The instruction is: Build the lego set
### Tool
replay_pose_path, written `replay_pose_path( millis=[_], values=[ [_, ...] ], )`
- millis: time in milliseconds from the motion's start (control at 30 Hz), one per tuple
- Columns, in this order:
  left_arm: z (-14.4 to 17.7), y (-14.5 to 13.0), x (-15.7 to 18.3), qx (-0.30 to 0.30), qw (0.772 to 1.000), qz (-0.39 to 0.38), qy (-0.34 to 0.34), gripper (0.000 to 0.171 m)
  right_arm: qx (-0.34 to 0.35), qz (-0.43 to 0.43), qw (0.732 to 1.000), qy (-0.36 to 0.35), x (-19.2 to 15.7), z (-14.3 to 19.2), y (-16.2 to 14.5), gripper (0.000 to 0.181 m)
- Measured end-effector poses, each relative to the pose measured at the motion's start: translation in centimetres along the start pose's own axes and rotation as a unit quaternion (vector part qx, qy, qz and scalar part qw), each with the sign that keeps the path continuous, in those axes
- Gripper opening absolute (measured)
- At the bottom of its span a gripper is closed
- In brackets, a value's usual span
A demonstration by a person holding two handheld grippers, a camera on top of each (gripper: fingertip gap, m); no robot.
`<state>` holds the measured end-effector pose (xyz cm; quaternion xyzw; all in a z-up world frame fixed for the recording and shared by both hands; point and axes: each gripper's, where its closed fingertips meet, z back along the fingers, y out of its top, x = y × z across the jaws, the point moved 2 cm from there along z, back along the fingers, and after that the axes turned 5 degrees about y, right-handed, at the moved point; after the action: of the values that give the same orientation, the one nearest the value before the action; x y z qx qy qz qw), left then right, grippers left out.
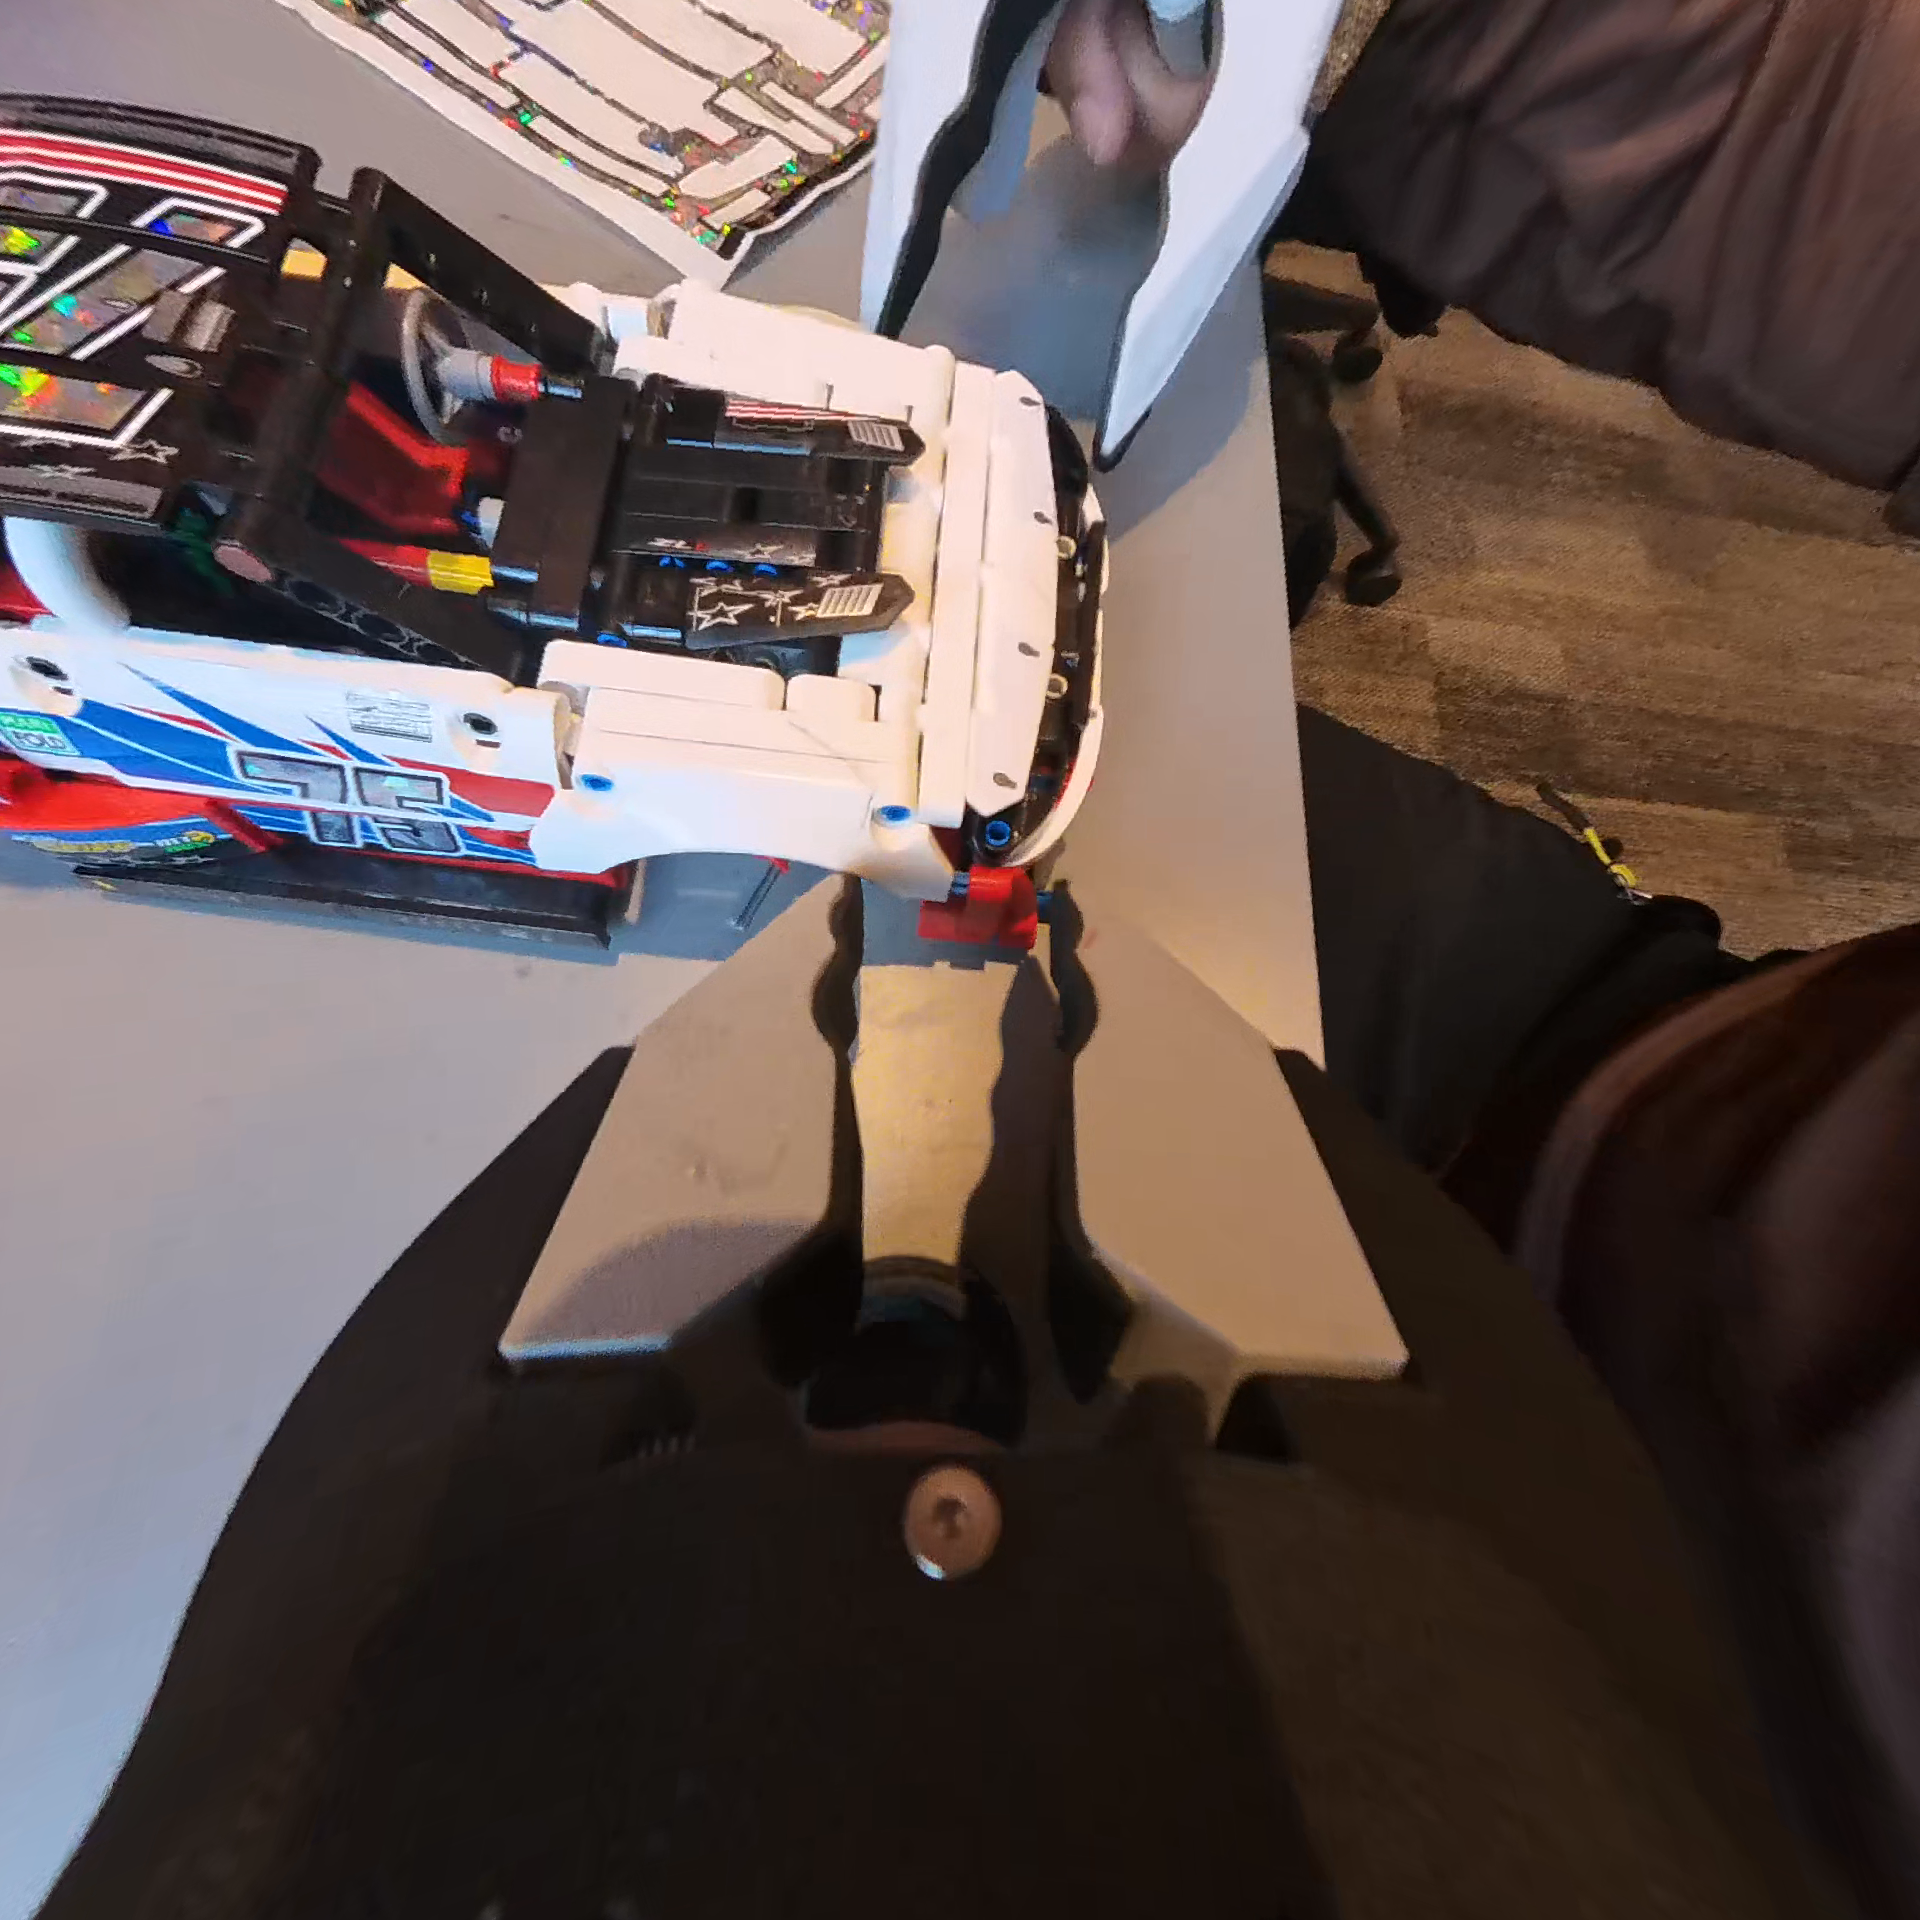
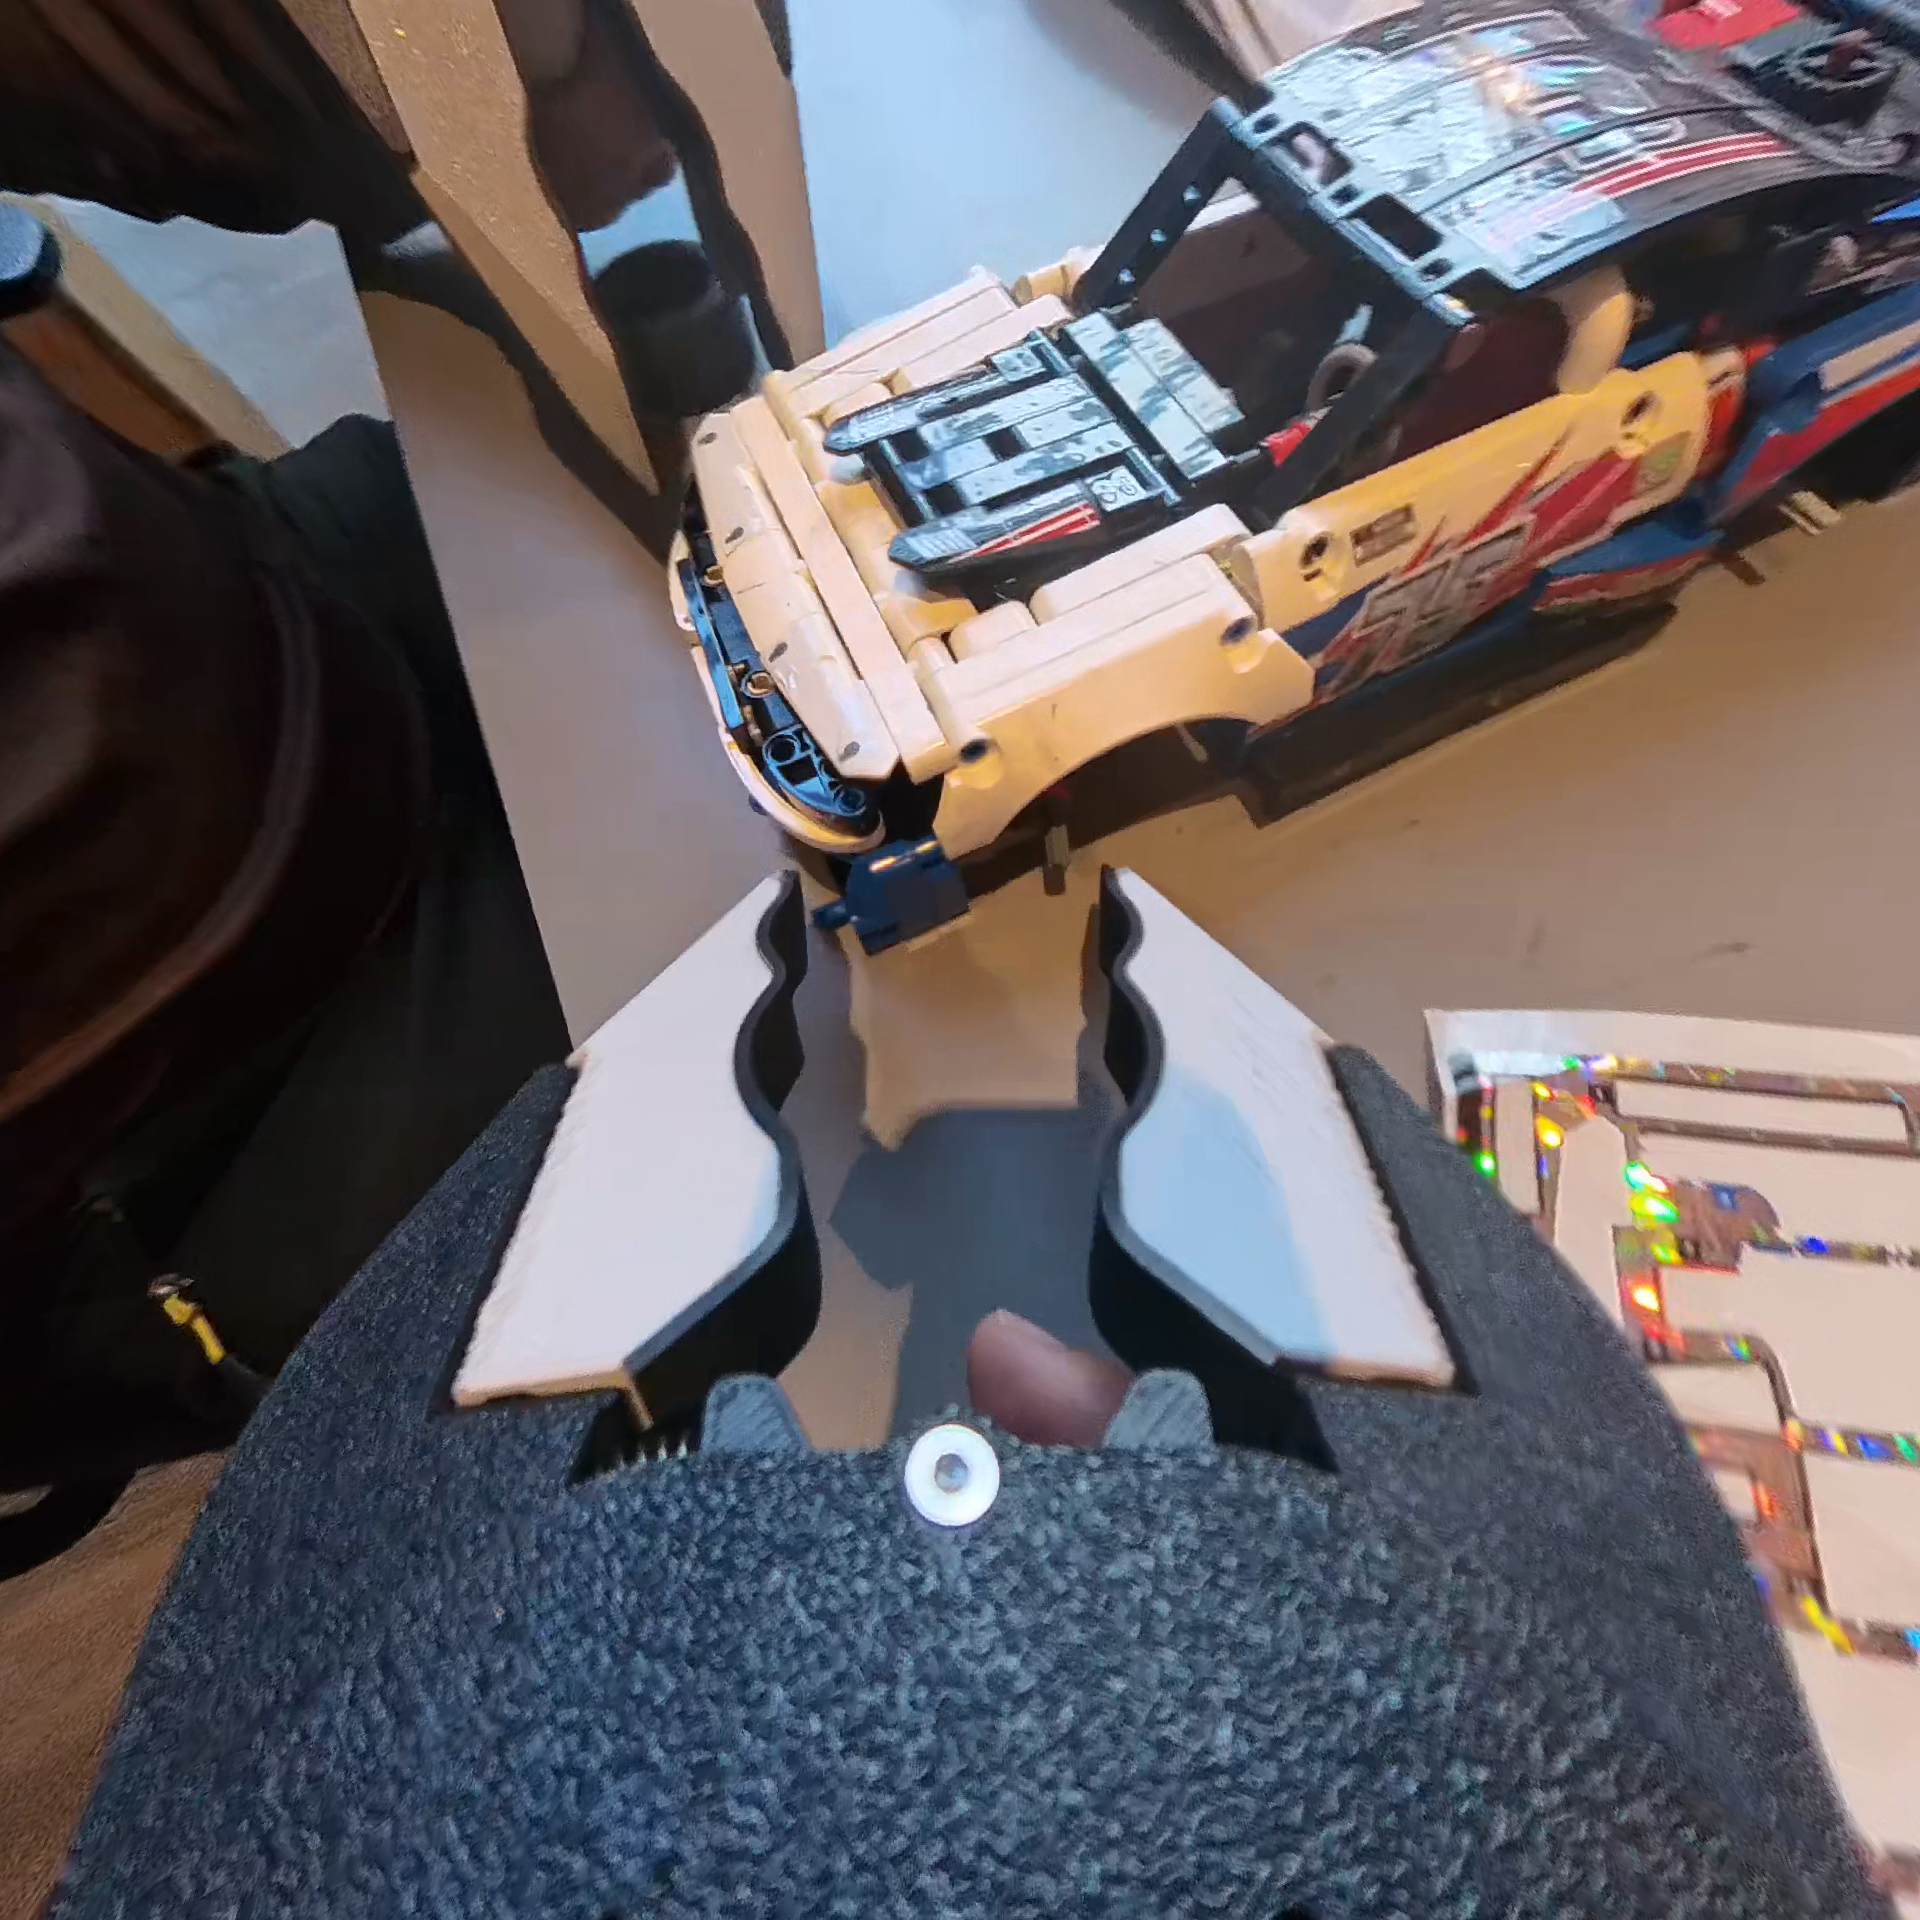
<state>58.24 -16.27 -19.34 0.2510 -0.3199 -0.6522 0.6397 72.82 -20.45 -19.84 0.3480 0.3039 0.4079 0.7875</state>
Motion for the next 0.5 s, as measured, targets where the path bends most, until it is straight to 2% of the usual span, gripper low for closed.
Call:
replay_pose_path(
  millis=[200,333,433,500],
  values=[
    [-0.4,-0.1,-0.2,0.01,1.0,-0.006,0.002,0.027,-0.03,0.018,0.998,0.053,-0.1,-1.5,0.3,0.052],
    [-0.4,-0.3,-0.3,0.023,1.0,-0.013,0.001,0.027,-0.032,0.032,0.998,0.048,-0.3,-1.7,0.5,0.052],
    [-0.3,-0.6,-0.1,0.027,0.999,-0.028,0.003,0.017,-0.033,0.036,0.998,0.042,-0.3,-1.7,0.5,0.051],
    [-0.2,-0.7,0.1,0.025,0.997,-0.072,0.012,0.01,-0.038,0.041,0.998,0.04,-0.3,-1.7,0.5,0.051]
  ],
)
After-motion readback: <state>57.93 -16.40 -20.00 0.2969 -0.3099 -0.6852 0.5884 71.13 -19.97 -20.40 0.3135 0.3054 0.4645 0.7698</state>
